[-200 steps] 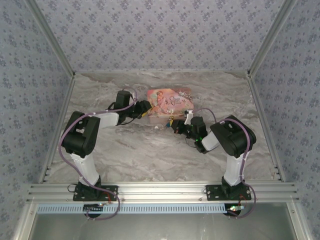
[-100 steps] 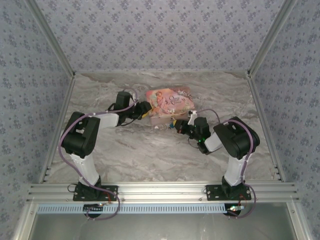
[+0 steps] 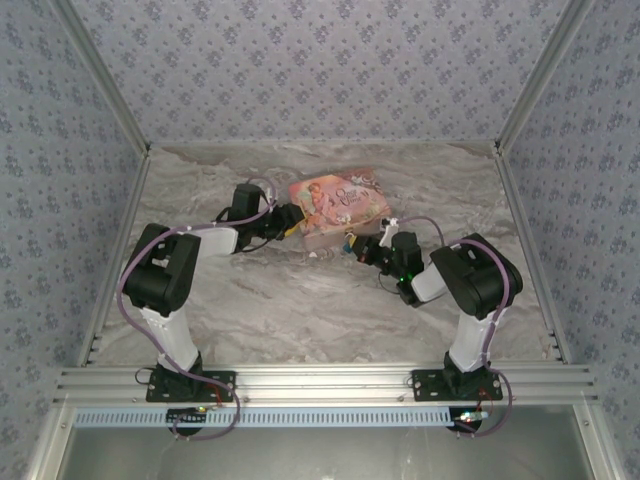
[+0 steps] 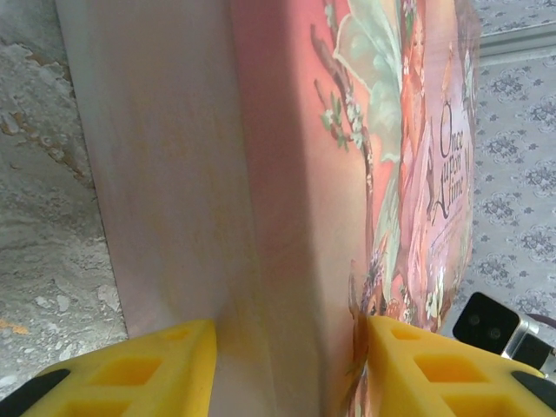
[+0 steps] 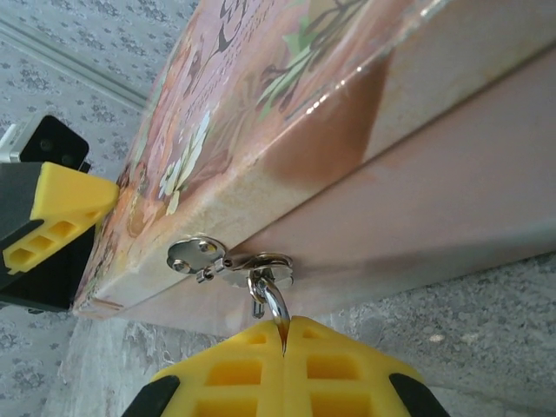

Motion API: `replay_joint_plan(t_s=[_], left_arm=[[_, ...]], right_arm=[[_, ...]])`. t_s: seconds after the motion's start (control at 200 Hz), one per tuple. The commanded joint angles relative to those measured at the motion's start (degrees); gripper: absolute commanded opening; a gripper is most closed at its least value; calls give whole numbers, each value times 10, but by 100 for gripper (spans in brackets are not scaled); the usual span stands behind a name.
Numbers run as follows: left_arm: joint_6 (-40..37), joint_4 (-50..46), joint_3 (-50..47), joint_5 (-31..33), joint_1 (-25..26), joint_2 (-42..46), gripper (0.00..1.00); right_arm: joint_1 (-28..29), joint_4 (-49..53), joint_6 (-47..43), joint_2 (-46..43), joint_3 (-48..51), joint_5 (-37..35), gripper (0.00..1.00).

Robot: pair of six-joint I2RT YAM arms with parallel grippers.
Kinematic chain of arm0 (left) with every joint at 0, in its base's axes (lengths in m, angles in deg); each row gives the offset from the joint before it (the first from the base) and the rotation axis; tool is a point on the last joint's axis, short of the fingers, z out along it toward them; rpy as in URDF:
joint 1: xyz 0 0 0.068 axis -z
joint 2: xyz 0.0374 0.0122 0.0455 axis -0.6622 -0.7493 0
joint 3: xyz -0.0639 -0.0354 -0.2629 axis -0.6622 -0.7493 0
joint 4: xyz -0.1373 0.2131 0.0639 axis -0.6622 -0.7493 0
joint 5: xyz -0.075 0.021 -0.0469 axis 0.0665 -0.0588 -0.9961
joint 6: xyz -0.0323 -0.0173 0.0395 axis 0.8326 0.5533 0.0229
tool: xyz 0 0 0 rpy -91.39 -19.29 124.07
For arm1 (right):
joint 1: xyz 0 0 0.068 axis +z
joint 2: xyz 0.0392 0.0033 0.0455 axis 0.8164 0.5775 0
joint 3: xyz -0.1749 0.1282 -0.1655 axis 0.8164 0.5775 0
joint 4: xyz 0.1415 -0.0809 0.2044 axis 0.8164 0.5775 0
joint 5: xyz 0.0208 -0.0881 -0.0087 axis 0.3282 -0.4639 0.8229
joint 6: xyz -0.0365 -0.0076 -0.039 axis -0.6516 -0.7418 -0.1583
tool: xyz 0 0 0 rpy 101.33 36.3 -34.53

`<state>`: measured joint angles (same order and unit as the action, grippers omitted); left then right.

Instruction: Unlock the padlock with the key

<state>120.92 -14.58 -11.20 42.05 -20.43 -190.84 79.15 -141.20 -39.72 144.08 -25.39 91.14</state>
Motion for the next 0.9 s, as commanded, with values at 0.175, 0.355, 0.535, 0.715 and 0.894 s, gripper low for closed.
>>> replay_joint_plan(t_s=[0.175,0.355,0.535,0.715,0.894], left_arm=[[-11,-60,-20,12,1,3,46],[-12,-60,-21,13,1,2,47],[-13,-62,-24,15,1,0,47],[-13,-60,-27,15,1,0,47],[-10,-60,-29,15,1,3,47]], right_arm=[[-18,-51,36,-22,-21,-43,0],[-20,-53,57,-12,-22,-54,0],[-23,-50,67,-8,-17,-69,0],[-27,-53,88,-1,-15,-80,0],[-18,-52,88,14,-28,-62,0]])
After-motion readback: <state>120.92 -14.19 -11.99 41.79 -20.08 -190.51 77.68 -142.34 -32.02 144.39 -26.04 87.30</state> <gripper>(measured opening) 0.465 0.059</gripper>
